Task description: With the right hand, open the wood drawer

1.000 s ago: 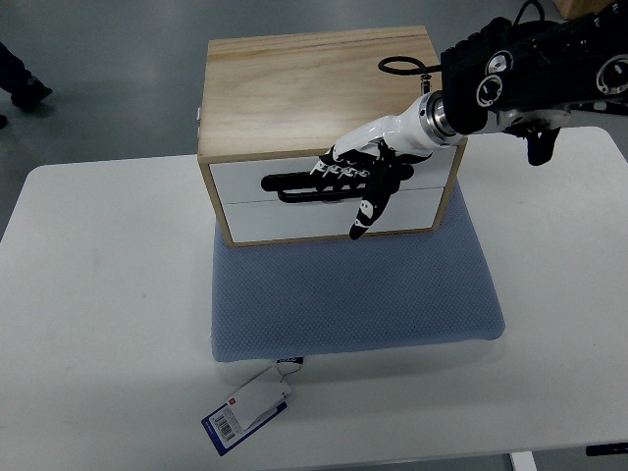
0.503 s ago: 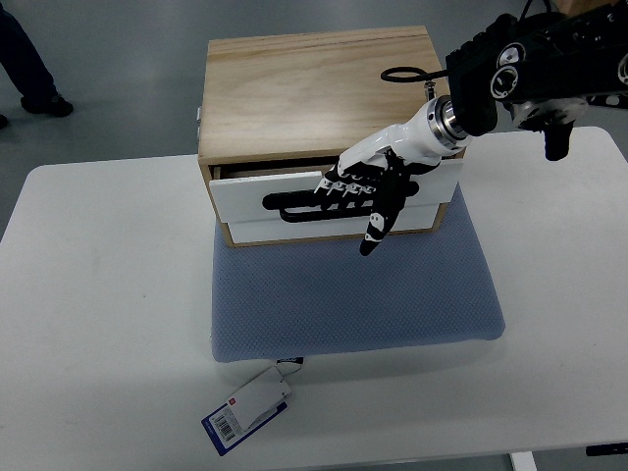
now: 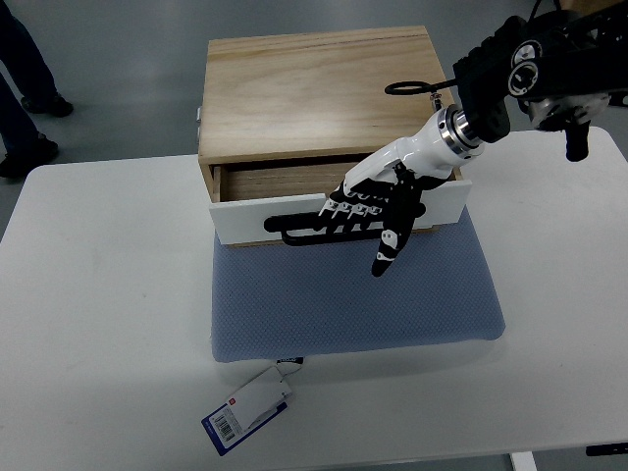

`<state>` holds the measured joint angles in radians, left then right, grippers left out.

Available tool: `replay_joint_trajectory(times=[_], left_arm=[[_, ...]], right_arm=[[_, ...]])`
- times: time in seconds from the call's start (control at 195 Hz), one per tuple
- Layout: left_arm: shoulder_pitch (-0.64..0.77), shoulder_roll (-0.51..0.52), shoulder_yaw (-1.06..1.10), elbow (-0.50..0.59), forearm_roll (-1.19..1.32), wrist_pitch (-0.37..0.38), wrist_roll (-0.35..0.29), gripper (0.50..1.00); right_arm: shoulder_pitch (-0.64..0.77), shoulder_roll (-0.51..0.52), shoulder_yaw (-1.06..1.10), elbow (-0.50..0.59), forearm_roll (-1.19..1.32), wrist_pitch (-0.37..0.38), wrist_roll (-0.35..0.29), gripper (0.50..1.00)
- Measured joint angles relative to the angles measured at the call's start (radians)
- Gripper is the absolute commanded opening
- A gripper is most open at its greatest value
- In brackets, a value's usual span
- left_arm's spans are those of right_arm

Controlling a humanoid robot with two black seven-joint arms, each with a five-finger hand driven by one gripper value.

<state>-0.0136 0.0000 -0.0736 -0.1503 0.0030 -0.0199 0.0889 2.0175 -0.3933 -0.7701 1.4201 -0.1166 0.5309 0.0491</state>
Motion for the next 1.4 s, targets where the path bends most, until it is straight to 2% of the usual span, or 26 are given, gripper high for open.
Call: replay_joint_trajectory(times=[0.426,0.959,1.2,1.4], left_arm=[[0.0,0.0,0.0,0.0,0.0,0.0,-0.001,1.0],[0.0,0.0,0.0,0.0,0.0,0.0,0.0,1.0],[0.001,0.0,0.0,0.0,0.0,0.0,0.0,1.0],[0.0,0.0,0.0,0.0,0.0,0.0,0.0,1.0]], right_arm=[[0.041,-0.037,0.001,0.072,-0.004,0.026,0.0,0.926],[0.135,-0.117,0.018,0.091,0.001,0.048,0.002,0.926],[0.158,-0.252,0.11,0.072,0.033,0.039,0.002,0.926],[0.08,-0.412,0.222,0.006,0.081,-0.028,0.002,0.926]])
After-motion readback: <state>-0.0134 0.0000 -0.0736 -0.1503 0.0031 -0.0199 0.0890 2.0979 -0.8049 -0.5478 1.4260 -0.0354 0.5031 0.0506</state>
